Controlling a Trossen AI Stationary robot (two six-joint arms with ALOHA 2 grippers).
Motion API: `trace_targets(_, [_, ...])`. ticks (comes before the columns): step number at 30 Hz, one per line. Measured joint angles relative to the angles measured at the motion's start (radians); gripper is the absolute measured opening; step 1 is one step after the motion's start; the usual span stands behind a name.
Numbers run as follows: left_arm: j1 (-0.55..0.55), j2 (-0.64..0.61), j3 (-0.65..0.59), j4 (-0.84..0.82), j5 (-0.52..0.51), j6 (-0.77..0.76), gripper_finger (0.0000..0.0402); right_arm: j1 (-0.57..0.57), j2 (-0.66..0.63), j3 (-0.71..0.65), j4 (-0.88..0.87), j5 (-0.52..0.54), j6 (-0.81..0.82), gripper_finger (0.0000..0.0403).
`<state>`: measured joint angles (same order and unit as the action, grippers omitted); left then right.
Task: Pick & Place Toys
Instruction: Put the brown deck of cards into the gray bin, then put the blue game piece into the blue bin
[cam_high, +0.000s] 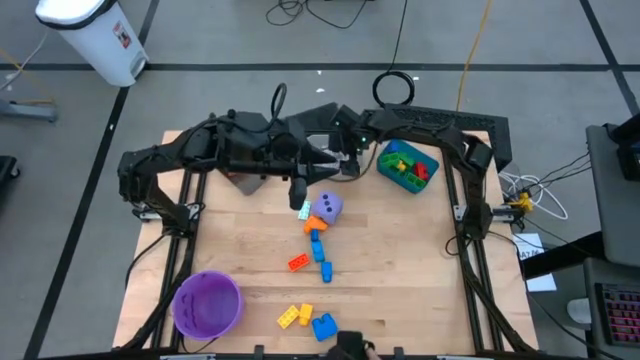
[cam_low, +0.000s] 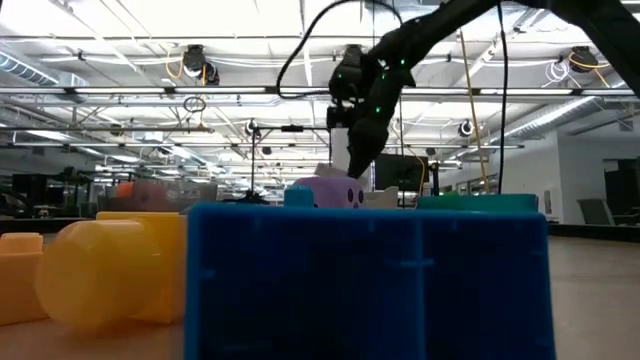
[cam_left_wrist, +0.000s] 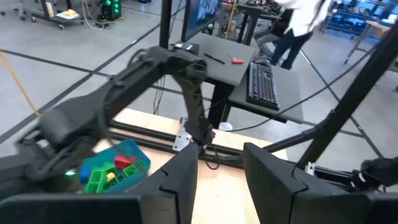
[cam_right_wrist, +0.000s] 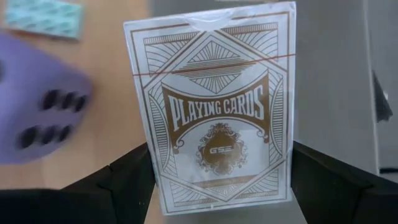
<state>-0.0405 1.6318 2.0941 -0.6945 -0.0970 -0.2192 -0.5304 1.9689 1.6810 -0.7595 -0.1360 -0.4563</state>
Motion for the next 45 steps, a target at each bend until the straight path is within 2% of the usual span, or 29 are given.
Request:
trace_targets(4, [-0.015, 0.000, 0.000, -0.005, 0.002, 0.000, 0.0136, -0.030, 0.029, 0.000, -0.006, -0.047, 0.027, 0.0303])
trace_targets(9, [-0.023, 0.000, 0.000, -0.008, 0.003, -0.004, 0.0136, -0.031, 0.046, -0.001, 0.014, -0.044, 0.027, 0.0305])
trace_targets(16, [-0.033, 0.000, 0.000, -0.016, 0.002, -0.026, 0.0136, -0.024, 0.018, -0.001, 0.076, 0.006, 0.067, 0.0388])
trace_targets(23, [-0.034, 0.000, 0.000, -0.043, 0.002, -0.033, 0.0136, -0.017, -0.078, -0.001, 0.045, -0.019, 0.129, 0.0379])
trace_targets(27, [-0.034, 0.000, 0.000, -0.042, 0.001, -0.053, 0.0136, -0.011, -0.165, -0.001, 0.036, -0.180, 0.241, 0.0381])
trace_targets(30, [-0.033, 0.000, 0.000, -0.038, 0.001, -0.054, 0.0136, 0.005, -0.229, -0.001, 0.039, -0.256, 0.329, 0.0380])
trace_targets(38, [-0.032, 0.000, 0.000, -0.035, 0.001, -0.096, 0.0136, 0.107, -0.395, -0.001, 0.046, -0.257, 0.367, 0.0379])
trace_targets(45, [-0.032, 0.000, 0.000, -0.035, 0.001, -0.097, 0.0136, 0.184, -0.466, -0.001, 0.060, -0.256, 0.367, 0.0379])
